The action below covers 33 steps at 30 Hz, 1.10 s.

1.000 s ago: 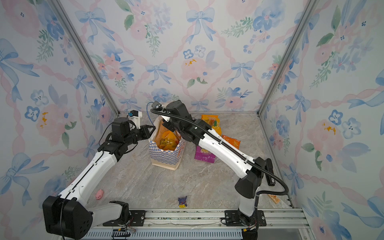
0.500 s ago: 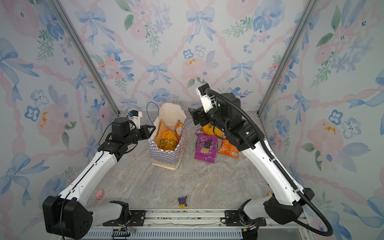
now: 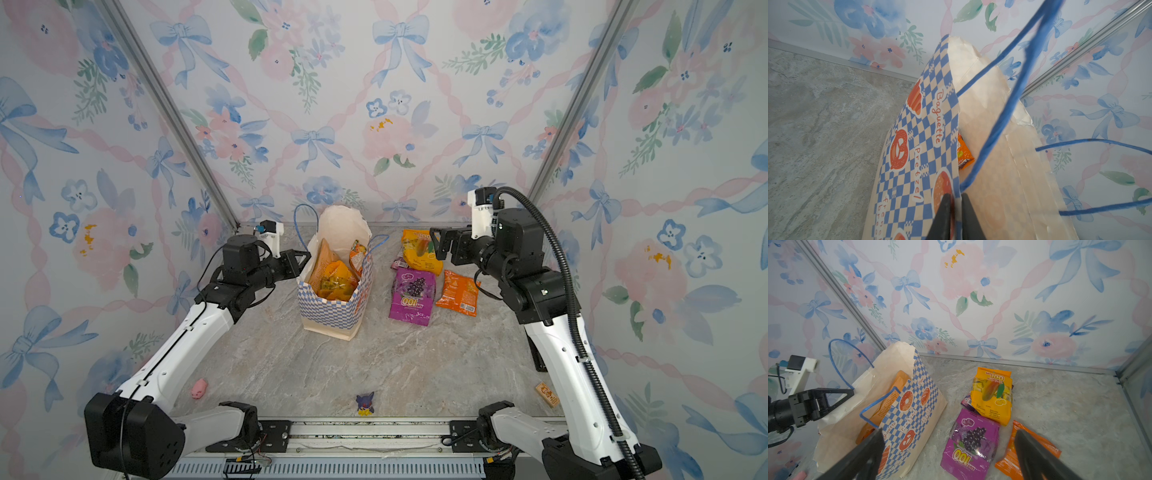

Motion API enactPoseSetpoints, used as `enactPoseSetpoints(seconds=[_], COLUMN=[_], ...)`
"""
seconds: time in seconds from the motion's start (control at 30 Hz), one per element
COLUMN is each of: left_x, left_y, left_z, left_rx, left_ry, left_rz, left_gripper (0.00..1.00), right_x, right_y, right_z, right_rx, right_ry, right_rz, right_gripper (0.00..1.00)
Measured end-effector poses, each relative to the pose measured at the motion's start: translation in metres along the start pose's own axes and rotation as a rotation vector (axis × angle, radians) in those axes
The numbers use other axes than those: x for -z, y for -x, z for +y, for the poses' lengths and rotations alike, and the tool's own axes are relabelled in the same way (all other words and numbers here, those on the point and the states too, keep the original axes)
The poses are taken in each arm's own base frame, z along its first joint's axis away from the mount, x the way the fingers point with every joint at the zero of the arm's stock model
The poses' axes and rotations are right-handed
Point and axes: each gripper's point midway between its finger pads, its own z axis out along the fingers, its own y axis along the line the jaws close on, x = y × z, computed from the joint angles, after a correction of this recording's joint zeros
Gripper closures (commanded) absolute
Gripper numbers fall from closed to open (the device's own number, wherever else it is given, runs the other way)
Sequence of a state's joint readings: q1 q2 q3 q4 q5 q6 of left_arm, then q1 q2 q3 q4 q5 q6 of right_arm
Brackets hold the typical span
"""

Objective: Place the snacks into the paper bag
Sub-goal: 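Raise the right gripper out of the paper bag and draw back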

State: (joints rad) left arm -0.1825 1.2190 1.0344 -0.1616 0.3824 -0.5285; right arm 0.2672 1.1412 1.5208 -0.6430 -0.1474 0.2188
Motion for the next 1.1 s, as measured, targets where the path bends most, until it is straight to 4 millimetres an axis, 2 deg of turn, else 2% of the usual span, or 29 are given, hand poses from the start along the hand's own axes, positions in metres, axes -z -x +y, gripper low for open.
enactPoseSetpoints(seconds=[0.17,0.3,0.53,0.73,0.97,1.1], left_x=[0.002,0.005,0.014,0.015,0.015,0.016], left_y=[0.001,0.002,0.006,0.008,0.008,0.008], left_z=[-0.001,-0.003,-0.006,-0.003,-0.003,-0.002], left_rx=[-0.001,-0.003,-0.009,-0.007,-0.006,-0.005], left_ry=[-0.001,-0.003,0.001,0.010,0.013,0.015], left_rz=[-0.003,-0.008,-0.029,-0.037,-0.037,-0.038], left_gripper=[0.87,0.87,0.88,0.92,1.00,1.00], right_x=[-0.012,-0.016,-0.020,-0.029,-0.030,-0.030], right_y=[-0.027,-0.038,-0.043,-0.049,-0.050,-0.051], right_z=[-0.027,-0.033,-0.034,-0.039,-0.040,-0.040], right_rx=[-0.094,-0.124,-0.137,-0.147,-0.147,-0.143], right_ry=[-0.030,-0.024,-0.009,-0.019,-0.020,-0.020], right_rz=[0.072,0.103,0.122,0.151,0.156,0.160], right_gripper=[0.02,0.02,0.02,0.03,0.03,0.03])
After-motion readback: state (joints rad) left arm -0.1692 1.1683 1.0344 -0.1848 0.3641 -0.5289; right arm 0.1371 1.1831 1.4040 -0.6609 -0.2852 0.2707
